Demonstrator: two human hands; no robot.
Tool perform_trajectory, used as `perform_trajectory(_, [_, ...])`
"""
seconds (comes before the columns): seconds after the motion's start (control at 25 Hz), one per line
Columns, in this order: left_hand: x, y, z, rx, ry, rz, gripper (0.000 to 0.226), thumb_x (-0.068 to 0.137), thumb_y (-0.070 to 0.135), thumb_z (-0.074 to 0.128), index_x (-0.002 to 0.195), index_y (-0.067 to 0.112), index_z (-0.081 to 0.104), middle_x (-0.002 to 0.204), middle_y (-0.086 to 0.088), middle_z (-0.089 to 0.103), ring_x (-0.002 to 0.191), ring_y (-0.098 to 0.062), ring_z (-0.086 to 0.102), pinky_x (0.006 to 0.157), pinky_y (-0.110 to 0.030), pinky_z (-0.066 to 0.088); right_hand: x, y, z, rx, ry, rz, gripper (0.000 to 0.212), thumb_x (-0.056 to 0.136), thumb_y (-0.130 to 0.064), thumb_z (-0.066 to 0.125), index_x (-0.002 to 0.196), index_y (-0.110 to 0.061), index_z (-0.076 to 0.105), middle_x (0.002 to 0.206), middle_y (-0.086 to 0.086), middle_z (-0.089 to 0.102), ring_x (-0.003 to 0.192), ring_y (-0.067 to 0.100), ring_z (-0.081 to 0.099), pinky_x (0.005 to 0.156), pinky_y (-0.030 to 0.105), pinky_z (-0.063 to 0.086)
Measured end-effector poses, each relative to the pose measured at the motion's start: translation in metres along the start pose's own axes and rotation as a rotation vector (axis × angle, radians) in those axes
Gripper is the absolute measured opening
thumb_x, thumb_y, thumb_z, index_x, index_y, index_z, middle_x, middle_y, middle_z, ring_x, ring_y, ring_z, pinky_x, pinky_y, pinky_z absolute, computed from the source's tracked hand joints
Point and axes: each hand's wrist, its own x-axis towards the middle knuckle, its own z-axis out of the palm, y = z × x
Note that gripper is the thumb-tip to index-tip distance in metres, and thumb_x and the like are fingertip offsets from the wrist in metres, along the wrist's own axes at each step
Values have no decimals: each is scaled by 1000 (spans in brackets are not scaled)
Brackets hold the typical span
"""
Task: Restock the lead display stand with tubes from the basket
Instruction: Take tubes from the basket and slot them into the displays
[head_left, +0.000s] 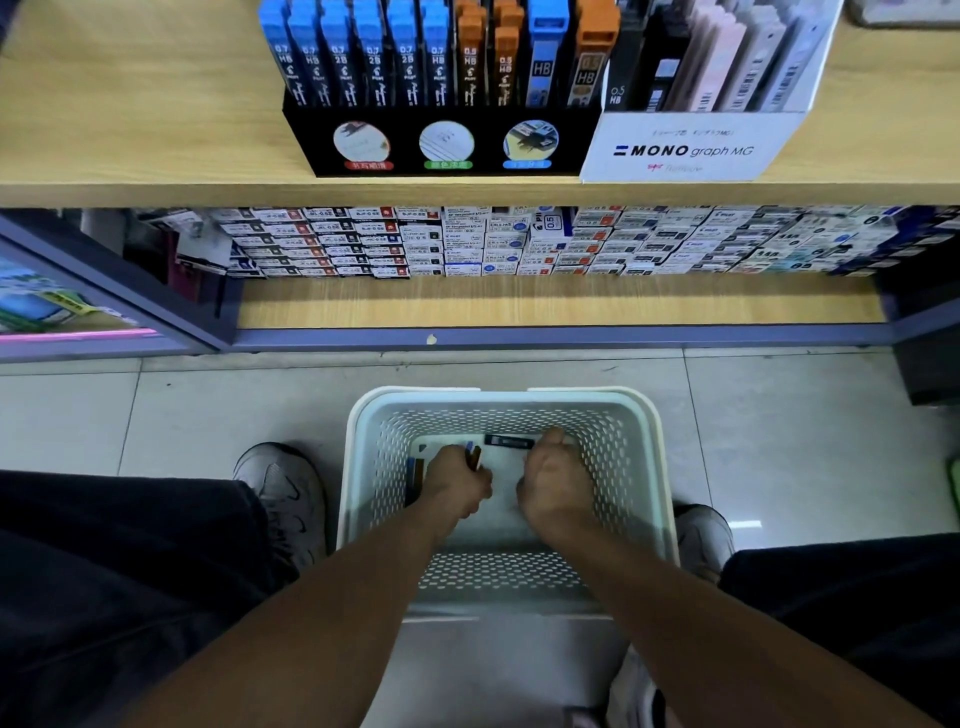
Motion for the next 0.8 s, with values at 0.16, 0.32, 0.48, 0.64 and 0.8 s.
perform_trajectory(0.16, [-3,4,3,-142,-70,-11,18,91,9,69,79,8,55,69,-17,56,44,-17,43,39,-20,30,-2,-10,13,134,-47,109,34,90,-22,65,115,-2,54,106,10,69,97,29,70,69,28,50])
perform_trajectory(0.32, [-3,3,3,-139,-91,-7,20,89,9,71,77,9,56,66,-14,56,44,-16,43,39,-19,31,8,-4,17,346,-118,228,14,78,-21,75,79,-7,73,78,9,73,69,21,68,56,24,49])
perform_trajectory(0.48, [-7,2,6,-203,-122,-34,14,90,14,72,89,4,63,64,-11,57,46,-15,45,41,-19,31,15,6,5,682,-275,354,11,75,-5,82,74,-1,72,72,13,71,59,20,63,49,23,49])
perform_trajectory(0.64, [-3,4,5,-162,-71,-11,22,97,28,64,99,6,64,67,-8,58,58,-24,57,46,-21,34,2,-1,0,1079,-285,334,15,78,9,78,89,6,69,81,16,65,77,22,61,61,22,55])
perform_trajectory(0.8, [-5,2,-3,-32,-94,98,39,96,49,59,101,11,67,74,-3,64,70,-19,60,54,-24,43,-7,-6,-11,1190,-290,208,31,70,18,78,92,2,64,86,12,70,78,16,68,68,21,59])
